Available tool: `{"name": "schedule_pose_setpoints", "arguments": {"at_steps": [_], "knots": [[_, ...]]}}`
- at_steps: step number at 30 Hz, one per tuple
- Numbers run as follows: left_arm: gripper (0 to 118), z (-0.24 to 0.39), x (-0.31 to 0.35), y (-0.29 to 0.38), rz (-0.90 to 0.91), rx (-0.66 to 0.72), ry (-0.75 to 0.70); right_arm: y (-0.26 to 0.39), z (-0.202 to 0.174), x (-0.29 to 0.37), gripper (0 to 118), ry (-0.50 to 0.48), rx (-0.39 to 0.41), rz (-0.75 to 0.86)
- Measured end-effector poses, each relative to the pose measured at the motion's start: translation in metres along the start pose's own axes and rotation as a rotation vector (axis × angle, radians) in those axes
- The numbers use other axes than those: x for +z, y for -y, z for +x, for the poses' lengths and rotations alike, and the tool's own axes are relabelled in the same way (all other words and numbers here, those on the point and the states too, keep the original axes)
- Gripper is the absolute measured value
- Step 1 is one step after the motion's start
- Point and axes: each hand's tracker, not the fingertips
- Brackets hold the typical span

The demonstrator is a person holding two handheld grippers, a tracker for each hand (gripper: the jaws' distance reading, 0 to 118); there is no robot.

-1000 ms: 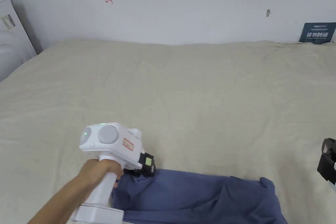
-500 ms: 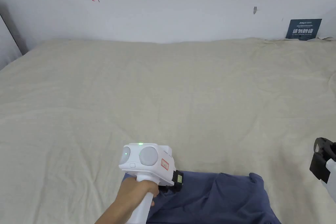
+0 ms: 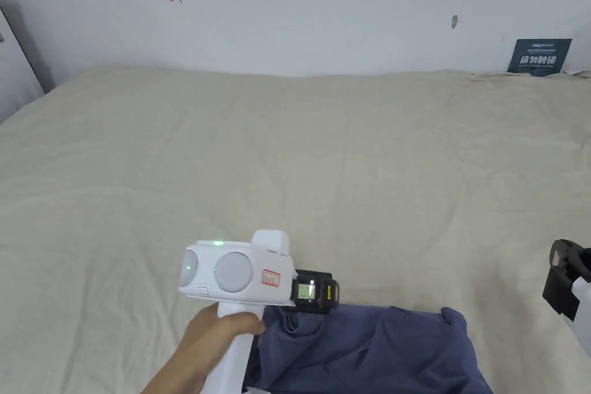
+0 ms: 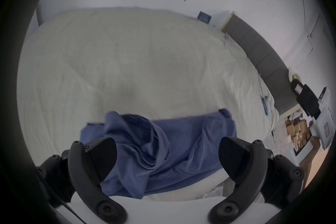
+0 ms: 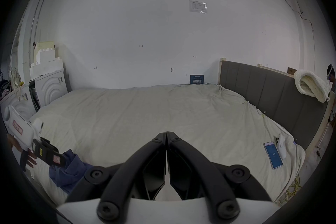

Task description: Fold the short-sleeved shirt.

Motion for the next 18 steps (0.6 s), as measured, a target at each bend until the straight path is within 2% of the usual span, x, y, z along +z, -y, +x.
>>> {"name": "schedule_pose_setpoints", "arguments": {"at_steps": [6, 8, 11, 12, 14, 17, 18], "knots": [[115, -0.036, 0.034, 0.003, 0.144, -0.005, -0.101, -0.005, -0.005, 0.002, 0, -0.012, 0.004, 0.015], [110, -0.050, 0.040, 0.006, 0.169, 0.011, -0.126, -0.006, -0.006, 0.003, 0, -0.014, 0.007, 0.018], [69, -0.070, 0.044, 0.016, 0.214, 0.040, -0.166, -0.006, -0.007, 0.004, 0, -0.016, 0.007, 0.019], [46, -0.076, 0.043, 0.019, 0.215, 0.050, -0.177, -0.006, -0.007, 0.004, 0, -0.017, 0.007, 0.018], [22, -0.086, 0.041, 0.027, 0.223, 0.064, -0.195, -0.006, -0.007, 0.004, 0, -0.016, 0.005, 0.017], [0, -0.100, 0.033, 0.037, 0.235, 0.086, -0.196, -0.005, -0.008, 0.005, 0, -0.016, 0.004, 0.015], [0, -0.104, 0.030, 0.040, 0.238, 0.096, -0.200, -0.004, -0.007, 0.004, 0, -0.016, 0.004, 0.013]]}}
